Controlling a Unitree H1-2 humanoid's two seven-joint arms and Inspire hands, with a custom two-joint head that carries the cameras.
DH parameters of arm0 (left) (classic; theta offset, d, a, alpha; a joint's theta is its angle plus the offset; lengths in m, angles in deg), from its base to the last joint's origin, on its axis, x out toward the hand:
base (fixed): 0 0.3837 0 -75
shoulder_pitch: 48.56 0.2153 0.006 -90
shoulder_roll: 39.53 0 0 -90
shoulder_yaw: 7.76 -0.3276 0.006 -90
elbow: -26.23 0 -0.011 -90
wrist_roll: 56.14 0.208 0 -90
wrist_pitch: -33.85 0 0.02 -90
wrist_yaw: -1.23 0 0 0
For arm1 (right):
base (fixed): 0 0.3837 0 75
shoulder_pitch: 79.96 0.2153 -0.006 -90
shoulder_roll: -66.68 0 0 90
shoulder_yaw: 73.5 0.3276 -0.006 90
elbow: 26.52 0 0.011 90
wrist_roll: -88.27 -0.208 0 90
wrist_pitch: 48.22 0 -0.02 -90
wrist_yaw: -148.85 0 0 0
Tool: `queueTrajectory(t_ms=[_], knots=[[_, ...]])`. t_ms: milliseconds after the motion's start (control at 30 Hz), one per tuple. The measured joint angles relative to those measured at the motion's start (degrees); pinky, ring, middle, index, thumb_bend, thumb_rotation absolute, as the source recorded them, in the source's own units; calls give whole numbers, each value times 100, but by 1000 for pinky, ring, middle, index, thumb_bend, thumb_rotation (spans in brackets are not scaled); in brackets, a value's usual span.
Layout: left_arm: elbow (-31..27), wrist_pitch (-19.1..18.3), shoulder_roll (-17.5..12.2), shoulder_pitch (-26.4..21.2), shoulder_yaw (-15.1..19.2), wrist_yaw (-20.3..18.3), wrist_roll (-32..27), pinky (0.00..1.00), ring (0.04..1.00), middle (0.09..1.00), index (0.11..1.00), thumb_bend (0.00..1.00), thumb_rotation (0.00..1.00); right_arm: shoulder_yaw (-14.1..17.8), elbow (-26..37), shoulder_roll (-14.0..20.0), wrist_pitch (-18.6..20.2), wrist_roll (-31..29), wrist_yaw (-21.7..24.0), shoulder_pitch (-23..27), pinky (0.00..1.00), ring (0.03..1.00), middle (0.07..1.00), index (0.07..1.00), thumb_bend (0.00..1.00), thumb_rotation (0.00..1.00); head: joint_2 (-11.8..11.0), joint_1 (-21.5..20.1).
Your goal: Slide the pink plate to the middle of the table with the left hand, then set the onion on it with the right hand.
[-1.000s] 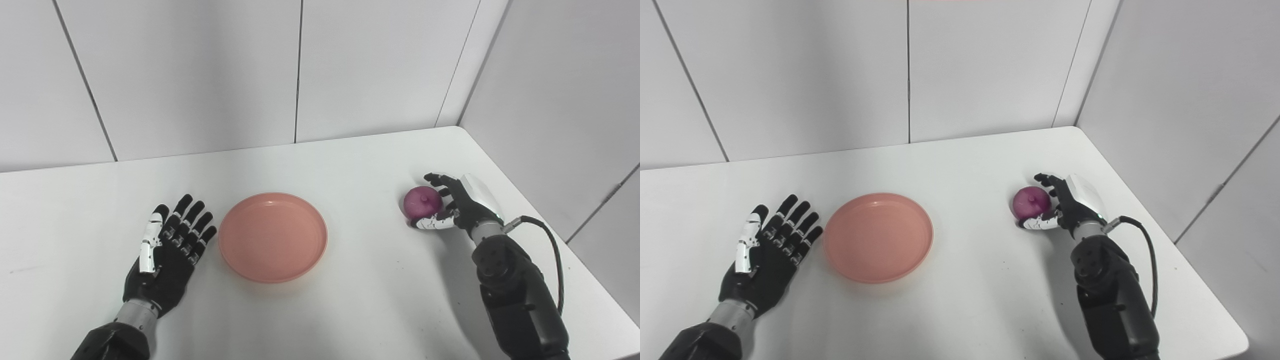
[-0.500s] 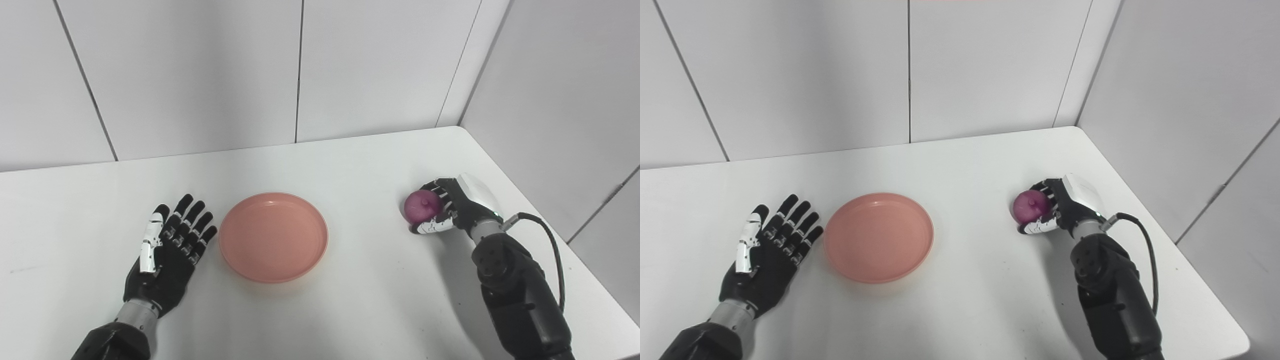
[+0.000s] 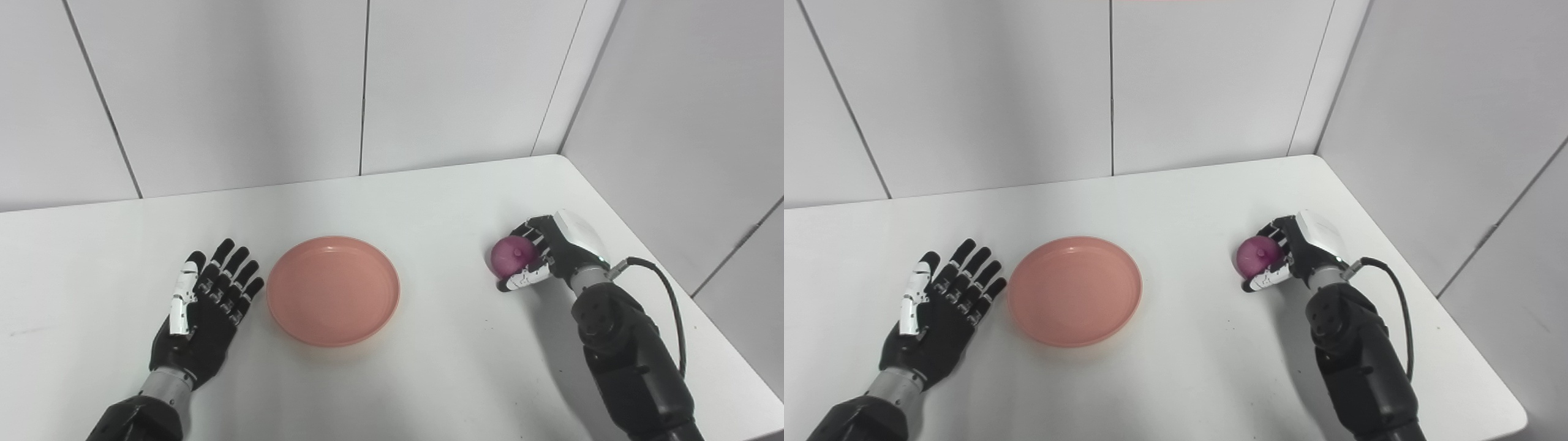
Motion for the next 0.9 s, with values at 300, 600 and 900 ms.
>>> queueTrajectory(t_ms=[300,600,900], knots=[[-48,0,-8,13,-27,3,1,995,986,1000,1000,389,1000,-42,269,-40,3,12,0,-71,373,472,538,488,516,129,0,44],[-85,0,-5,32,-65,79,1,995,987,1000,1000,386,1000,-55,1086,-259,4,229,195,57,395,477,537,488,517,130,0,123],[-133,0,6,49,-112,154,14,987,978,993,999,379,1000,-333,1467,-481,5,625,546,423,450,524,580,489,518,134,0,246]])
